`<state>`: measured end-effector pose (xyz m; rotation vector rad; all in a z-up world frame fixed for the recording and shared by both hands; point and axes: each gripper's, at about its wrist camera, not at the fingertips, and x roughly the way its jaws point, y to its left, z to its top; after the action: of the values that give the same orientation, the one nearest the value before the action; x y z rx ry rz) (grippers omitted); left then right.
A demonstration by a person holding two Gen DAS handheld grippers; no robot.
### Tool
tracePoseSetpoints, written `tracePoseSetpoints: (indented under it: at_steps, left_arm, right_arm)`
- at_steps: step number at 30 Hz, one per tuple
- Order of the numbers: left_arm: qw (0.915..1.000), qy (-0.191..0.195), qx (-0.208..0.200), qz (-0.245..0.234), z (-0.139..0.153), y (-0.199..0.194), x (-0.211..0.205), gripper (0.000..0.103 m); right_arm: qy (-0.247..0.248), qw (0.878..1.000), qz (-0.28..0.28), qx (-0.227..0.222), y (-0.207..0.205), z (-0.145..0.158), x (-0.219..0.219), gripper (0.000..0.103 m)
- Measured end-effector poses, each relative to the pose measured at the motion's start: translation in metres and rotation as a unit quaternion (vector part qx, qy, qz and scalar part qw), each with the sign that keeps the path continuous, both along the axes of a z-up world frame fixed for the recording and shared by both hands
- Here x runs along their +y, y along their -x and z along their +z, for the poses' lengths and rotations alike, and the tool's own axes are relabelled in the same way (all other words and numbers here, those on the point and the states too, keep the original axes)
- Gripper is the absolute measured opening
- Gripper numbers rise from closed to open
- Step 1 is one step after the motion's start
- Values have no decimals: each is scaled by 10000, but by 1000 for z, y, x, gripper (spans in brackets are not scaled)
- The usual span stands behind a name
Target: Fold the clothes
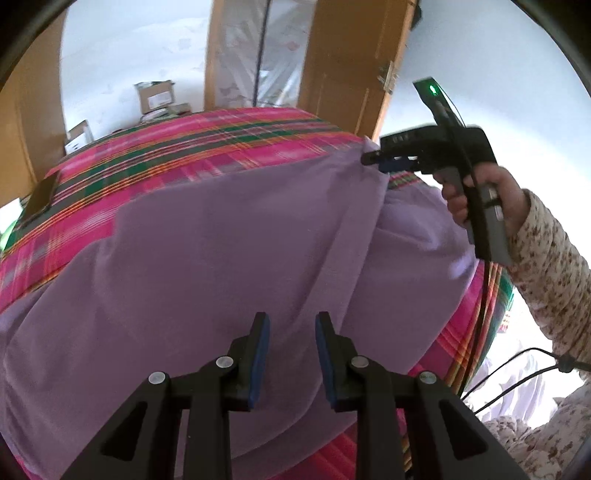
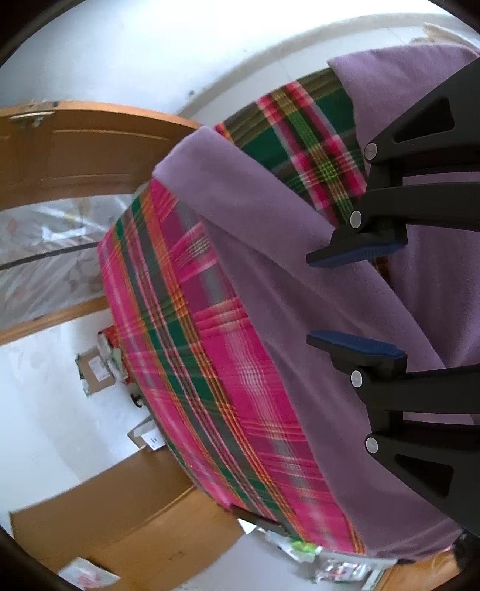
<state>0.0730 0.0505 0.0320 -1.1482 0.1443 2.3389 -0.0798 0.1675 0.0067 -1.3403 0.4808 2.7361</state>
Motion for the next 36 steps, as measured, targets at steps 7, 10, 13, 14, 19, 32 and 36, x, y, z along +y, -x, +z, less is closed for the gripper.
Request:
tracePoseSetpoints:
  at_steps: [7, 10, 13, 14, 19, 32, 36]
  left_arm:
    - [9999, -67, -114, -40, -3, 7, 4, 26]
    - [9993, -265, -218, -144, -3, 6, 4, 26]
    - [9987, -336, -296, -234, -6, 5, 8, 26]
    - [9986, -345, -316, -256, -7, 4, 9, 26]
    - [9981, -394, -362, -294, -9, 5, 11, 26]
    - [9967, -509, -318, -546, -6, -4, 20, 26]
    - [9975, -693, -18, -145, 8, 1, 8, 26]
  right_arm:
    - [-34, 9999, -141, -48, -6, -1, 9, 9]
    - [-114, 9999, -120, -22, -9, 0, 9, 7]
    - [-37, 9999, -94, 7, -13, -1, 11, 7]
    - [25, 9999, -132, 19, -14, -1, 12, 8]
    - [507, 9984, -262, 48, -13, -8, 24, 15]
    - [-93, 9998, 56, 164, 1, 4, -7, 29]
    - [-288, 9996, 79, -2, 7, -3, -11, 31]
